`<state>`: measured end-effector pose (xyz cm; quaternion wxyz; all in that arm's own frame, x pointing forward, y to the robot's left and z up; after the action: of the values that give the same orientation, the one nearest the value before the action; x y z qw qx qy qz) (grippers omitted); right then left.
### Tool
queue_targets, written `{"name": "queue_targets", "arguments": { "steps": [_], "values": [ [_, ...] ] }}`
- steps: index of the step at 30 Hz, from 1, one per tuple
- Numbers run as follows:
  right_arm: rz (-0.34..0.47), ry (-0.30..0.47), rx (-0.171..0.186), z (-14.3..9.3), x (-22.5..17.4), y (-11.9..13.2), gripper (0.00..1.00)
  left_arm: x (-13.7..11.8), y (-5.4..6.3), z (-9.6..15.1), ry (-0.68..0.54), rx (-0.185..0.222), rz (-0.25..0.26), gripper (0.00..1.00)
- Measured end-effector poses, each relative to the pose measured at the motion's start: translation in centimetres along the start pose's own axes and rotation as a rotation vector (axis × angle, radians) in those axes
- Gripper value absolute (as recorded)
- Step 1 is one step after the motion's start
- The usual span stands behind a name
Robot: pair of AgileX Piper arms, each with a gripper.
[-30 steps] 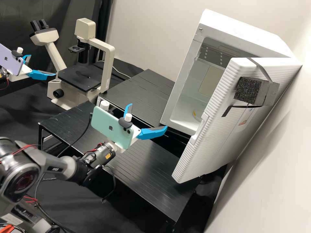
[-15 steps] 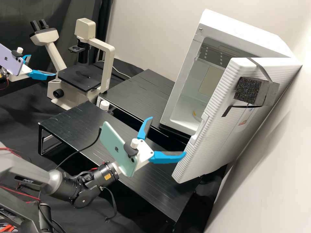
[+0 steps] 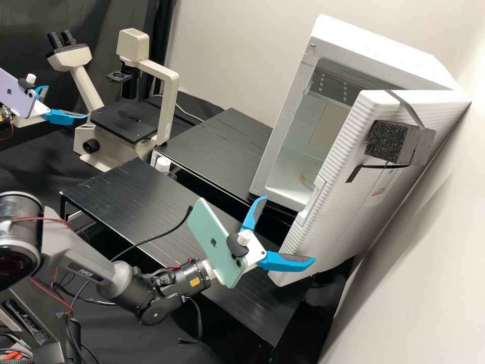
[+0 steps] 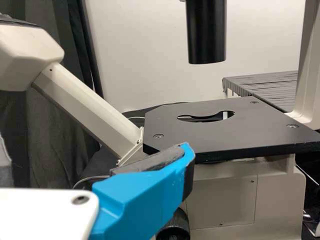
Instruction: Close the incubator door.
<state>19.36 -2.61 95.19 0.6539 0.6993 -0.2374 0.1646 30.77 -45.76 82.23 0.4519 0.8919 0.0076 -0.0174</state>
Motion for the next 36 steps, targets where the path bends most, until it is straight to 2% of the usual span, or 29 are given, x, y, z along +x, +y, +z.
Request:
{"name": "queue_targets", "arguments": {
  "steps": [6, 11, 13, 20, 24, 27, 29, 33, 36],
  "values": [
    [0.003, -0.036, 0.001, 0.4, 1.4, -0.3, 1.00, 0.0, 0.0, 0.0, 0.000, 0.000, 0.000, 1.00],
    [0.001, -0.037, 0.021, 0.2, 1.5, -0.6, 1.00, 0.0, 0.0, 0.0, 0.000, 0.000, 0.000, 1.00],
    [-0.007, -0.032, 0.037, 0.0, 1.5, -0.8, 1.00, 0.0, 0.0, 0.0, 0.000, 0.000, 0.000, 1.00],
    [-0.033, -0.004, 0.145, -0.7, 1.6, -1.3, 1.00, 0.0, 0.0, 0.0, 0.000, 0.000, 0.000, 1.00],
    [-0.081, 0.015, 0.195, -1.6, 1.7, -2.0, 1.00, 0.0, 0.0, 0.0, 0.000, 0.000, 0.000, 1.00],
    [-0.136, 0.043, 0.207, -2.5, 1.7, -2.8, 1.00, 0.0, 0.0, 0.0, 0.000, 0.000, 0.000, 1.00],
    [-0.171, 0.073, 0.205, -3.3, 1.9, -3.2, 1.00, 0.0, 0.0, 0.0, 0.000, 0.000, 0.000, 1.00],
    [-0.256, 0.171, 0.171, -5.4, 2.6, -4.3, 1.00, 0.0, 0.0, 0.0, 0.000, 0.000, 0.000, 1.00],
    [-0.272, 0.210, 0.149, -6.3, 2.8, -4.7, 1.00, 0.0, 0.0, 0.0, 0.000, 0.000, 0.000, 1.00]
  ]
}}
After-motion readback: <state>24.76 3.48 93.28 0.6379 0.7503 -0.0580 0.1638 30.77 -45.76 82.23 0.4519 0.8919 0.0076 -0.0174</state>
